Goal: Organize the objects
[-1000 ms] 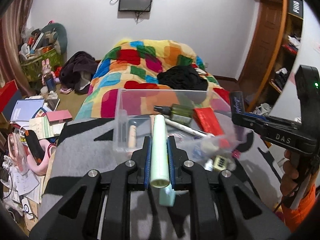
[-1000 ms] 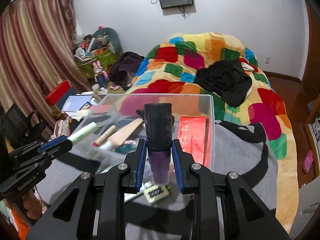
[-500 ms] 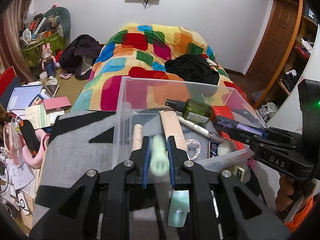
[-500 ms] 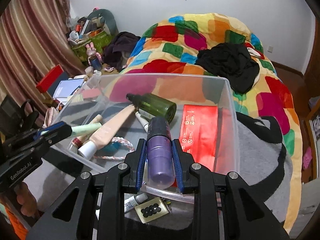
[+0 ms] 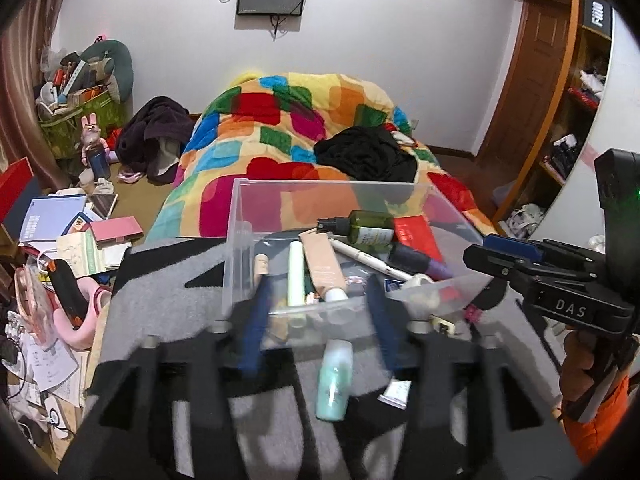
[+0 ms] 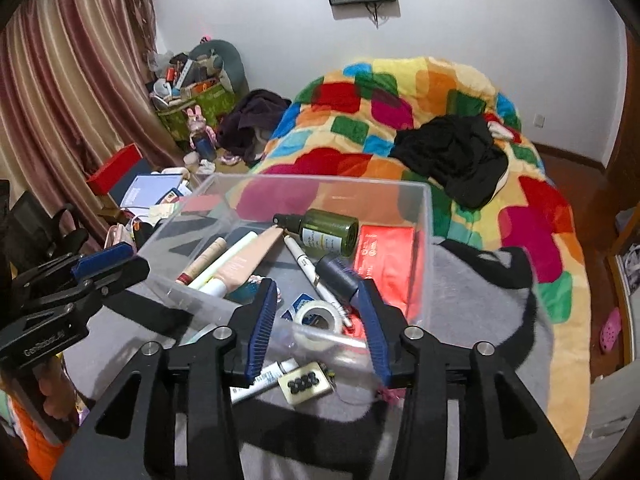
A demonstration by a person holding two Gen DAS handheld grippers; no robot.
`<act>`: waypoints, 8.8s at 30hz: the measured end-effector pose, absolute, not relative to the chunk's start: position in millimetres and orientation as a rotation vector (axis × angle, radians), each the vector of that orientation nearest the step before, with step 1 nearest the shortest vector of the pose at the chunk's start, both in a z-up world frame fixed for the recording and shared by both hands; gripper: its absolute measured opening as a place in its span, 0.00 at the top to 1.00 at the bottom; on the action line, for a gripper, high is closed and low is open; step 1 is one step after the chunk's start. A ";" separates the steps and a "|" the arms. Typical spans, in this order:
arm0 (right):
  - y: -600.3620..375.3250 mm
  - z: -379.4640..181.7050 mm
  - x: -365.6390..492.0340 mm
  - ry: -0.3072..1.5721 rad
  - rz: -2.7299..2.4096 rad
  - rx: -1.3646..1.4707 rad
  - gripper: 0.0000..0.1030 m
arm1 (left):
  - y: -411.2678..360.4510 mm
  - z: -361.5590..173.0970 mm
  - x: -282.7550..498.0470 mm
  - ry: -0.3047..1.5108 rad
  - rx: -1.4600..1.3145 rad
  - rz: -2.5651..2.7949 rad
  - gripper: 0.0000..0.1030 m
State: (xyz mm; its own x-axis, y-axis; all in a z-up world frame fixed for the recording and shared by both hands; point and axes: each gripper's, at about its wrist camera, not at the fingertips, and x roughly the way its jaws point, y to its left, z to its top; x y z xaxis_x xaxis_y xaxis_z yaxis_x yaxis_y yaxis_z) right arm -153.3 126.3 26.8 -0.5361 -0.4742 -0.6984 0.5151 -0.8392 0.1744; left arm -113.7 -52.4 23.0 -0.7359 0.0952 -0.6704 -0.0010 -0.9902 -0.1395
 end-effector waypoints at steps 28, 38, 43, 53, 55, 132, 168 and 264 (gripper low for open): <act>103.8 -47.2 -128.5 0.333 -2.187 1.155 0.64 | -32.2 -65.9 -115.5 -0.045 -1.487 2.675 0.55; 111.3 -42.9 -115.0 0.316 -2.188 1.112 0.68 | -29.6 -63.2 -111.1 -0.053 -1.445 2.697 0.76; 123.1 -33.2 -102.2 0.271 -2.195 1.084 0.68 | -30.4 -60.8 -96.6 -0.071 -1.407 2.718 0.76; 139.3 2.9 -95.2 0.153 -2.241 0.995 0.67 | -31.7 -22.2 -74.4 -0.101 -1.241 2.792 0.76; 138.5 9.4 -94.5 0.144 -2.249 0.976 0.67 | -33.9 -12.5 -72.5 -0.114 -1.203 2.808 0.76; 164.5 -35.7 -137.6 0.294 -2.393 1.167 0.35 | 20.2 -48.9 -122.1 0.045 -1.374 2.611 0.39; 161.5 3.5 -89.9 0.110 -2.281 1.032 0.83 | 3.3 -9.2 -72.3 -0.019 -1.142 2.687 0.98; 138.7 34.3 -73.6 0.083 -2.420 0.825 0.29 | -15.5 14.8 -49.9 -0.034 -0.840 2.954 0.15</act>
